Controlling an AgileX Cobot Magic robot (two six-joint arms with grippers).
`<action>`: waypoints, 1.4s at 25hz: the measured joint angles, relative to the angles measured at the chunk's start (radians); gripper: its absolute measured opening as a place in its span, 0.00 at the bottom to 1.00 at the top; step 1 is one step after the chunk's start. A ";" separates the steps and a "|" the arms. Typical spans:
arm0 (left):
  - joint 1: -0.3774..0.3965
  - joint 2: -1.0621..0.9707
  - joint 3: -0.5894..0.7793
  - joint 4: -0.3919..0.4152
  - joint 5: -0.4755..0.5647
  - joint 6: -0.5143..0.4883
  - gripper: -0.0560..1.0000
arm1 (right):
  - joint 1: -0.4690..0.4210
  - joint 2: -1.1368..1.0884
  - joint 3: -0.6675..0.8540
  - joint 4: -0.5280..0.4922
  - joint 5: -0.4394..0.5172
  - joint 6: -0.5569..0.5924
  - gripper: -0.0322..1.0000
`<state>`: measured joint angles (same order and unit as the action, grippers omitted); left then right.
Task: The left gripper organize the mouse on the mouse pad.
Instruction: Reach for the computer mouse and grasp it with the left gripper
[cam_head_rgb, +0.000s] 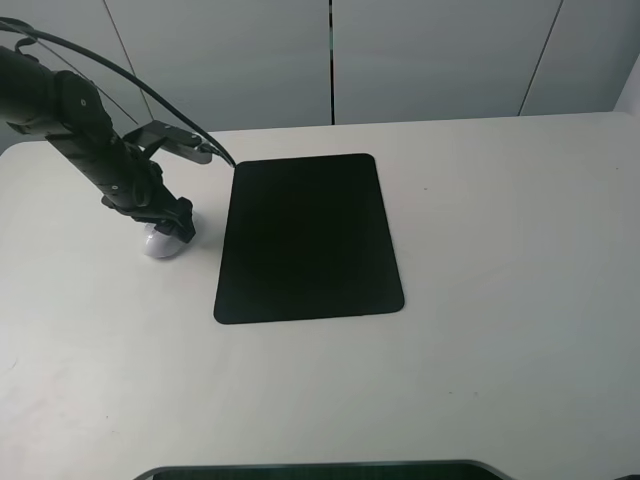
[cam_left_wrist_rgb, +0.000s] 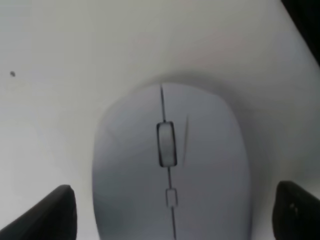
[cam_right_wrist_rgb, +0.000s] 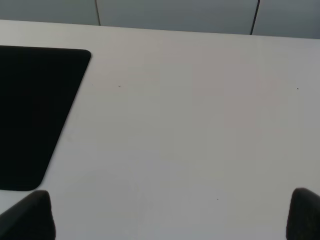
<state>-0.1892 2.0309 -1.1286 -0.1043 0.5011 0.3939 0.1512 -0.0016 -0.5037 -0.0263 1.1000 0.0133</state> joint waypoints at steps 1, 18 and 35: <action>0.000 0.004 0.000 -0.001 0.000 0.000 0.76 | 0.000 0.000 0.000 0.000 0.000 0.000 0.71; -0.002 0.030 0.000 -0.019 0.000 -0.017 0.70 | 0.000 0.000 0.000 0.000 0.000 0.000 0.71; -0.002 0.030 -0.001 -0.022 0.000 -0.023 0.60 | 0.000 0.000 0.000 0.000 0.000 0.000 0.71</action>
<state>-0.1916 2.0607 -1.1292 -0.1264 0.5011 0.3712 0.1512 -0.0016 -0.5037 -0.0263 1.1000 0.0133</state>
